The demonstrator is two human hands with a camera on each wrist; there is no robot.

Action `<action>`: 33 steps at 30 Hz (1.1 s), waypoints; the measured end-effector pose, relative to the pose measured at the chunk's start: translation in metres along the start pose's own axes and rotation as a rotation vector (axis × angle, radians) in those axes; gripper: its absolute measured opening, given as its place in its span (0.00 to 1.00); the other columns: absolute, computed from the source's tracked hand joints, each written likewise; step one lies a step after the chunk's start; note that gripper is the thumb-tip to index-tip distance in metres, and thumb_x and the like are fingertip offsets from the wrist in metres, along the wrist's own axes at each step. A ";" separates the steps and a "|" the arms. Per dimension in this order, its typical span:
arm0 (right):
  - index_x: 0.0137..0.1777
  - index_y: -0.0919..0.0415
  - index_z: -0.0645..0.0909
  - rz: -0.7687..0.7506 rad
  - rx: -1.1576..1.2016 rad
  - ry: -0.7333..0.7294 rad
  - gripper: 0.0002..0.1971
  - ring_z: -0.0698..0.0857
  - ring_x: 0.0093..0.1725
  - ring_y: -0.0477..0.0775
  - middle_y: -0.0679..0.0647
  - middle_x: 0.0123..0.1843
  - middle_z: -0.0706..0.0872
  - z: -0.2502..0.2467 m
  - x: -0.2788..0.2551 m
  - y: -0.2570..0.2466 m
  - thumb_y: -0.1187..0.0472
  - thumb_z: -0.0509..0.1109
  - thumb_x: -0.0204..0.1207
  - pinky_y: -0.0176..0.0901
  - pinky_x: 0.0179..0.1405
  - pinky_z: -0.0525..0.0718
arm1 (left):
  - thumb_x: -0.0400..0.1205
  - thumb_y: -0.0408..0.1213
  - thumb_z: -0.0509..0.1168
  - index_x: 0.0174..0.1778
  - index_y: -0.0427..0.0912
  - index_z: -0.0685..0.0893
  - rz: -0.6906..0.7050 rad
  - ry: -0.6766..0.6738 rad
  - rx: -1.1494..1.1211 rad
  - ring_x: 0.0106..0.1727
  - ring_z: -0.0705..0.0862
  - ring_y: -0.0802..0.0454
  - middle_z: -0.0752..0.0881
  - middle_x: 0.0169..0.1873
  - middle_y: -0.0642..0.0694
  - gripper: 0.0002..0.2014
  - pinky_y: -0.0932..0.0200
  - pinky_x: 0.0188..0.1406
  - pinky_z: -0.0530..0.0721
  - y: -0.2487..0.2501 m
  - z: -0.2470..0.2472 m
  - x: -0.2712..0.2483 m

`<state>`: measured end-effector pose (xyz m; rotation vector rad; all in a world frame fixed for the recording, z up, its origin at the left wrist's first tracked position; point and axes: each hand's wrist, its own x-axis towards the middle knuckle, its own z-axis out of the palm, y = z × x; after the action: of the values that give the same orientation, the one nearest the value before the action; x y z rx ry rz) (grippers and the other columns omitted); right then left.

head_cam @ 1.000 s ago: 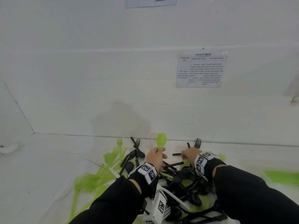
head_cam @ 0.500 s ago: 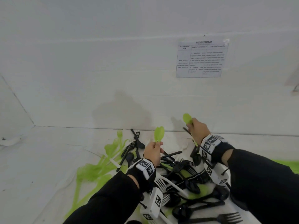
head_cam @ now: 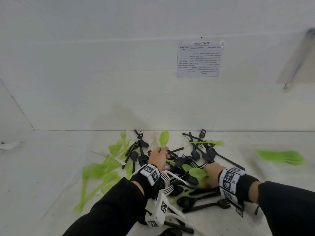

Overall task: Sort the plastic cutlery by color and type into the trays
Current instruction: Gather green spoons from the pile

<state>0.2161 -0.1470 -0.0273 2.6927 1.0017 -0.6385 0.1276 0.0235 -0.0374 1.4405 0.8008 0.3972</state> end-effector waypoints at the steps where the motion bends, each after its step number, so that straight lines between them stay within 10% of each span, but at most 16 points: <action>1: 0.65 0.62 0.78 -0.001 0.049 0.025 0.18 0.80 0.66 0.58 0.58 0.66 0.82 -0.001 -0.002 0.000 0.54 0.65 0.78 0.43 0.64 0.77 | 0.87 0.36 0.52 0.50 0.42 0.78 -0.004 -0.007 -0.003 0.17 0.66 0.56 0.75 0.28 0.48 0.09 0.72 0.10 0.60 -0.001 -0.001 -0.004; 8: 0.53 0.59 0.81 -0.139 0.524 0.415 0.09 0.78 0.50 0.52 0.56 0.50 0.82 -0.048 -0.012 -0.005 0.57 0.63 0.81 0.38 0.44 0.67 | 0.88 0.33 0.49 0.50 0.36 0.76 0.038 -0.081 -0.004 0.29 0.78 0.55 0.80 0.31 0.47 0.11 0.70 0.24 0.76 -0.005 -0.002 -0.022; 17: 0.42 0.60 0.69 -0.148 0.641 0.524 0.07 0.80 0.60 0.62 0.63 0.53 0.81 -0.081 0.000 -0.056 0.60 0.61 0.81 0.42 0.43 0.68 | 0.88 0.37 0.51 0.46 0.41 0.77 0.027 -0.335 -0.049 0.22 0.81 0.55 0.83 0.36 0.46 0.11 0.61 0.21 0.80 0.008 -0.003 -0.051; 26: 0.68 0.71 0.67 -0.016 0.736 0.583 0.17 0.76 0.64 0.66 0.66 0.68 0.71 -0.068 0.005 -0.083 0.61 0.52 0.85 0.47 0.57 0.71 | 0.88 0.34 0.50 0.44 0.38 0.77 -0.031 -0.228 -0.256 0.16 0.69 0.56 0.74 0.29 0.45 0.12 0.67 0.16 0.71 0.008 -0.006 -0.050; 33: 0.55 0.58 0.76 -0.098 1.163 0.464 0.08 0.83 0.44 0.51 0.55 0.49 0.84 -0.054 0.007 -0.097 0.62 0.67 0.77 0.41 0.48 0.82 | 0.88 0.34 0.51 0.46 0.37 0.78 -0.020 -0.064 -0.312 0.19 0.78 0.52 0.81 0.28 0.42 0.11 0.61 0.20 0.77 0.010 -0.006 -0.032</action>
<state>0.1742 -0.0531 0.0140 3.9687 1.0610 -0.8019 0.1038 0.0076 -0.0195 1.1482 0.6688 0.4377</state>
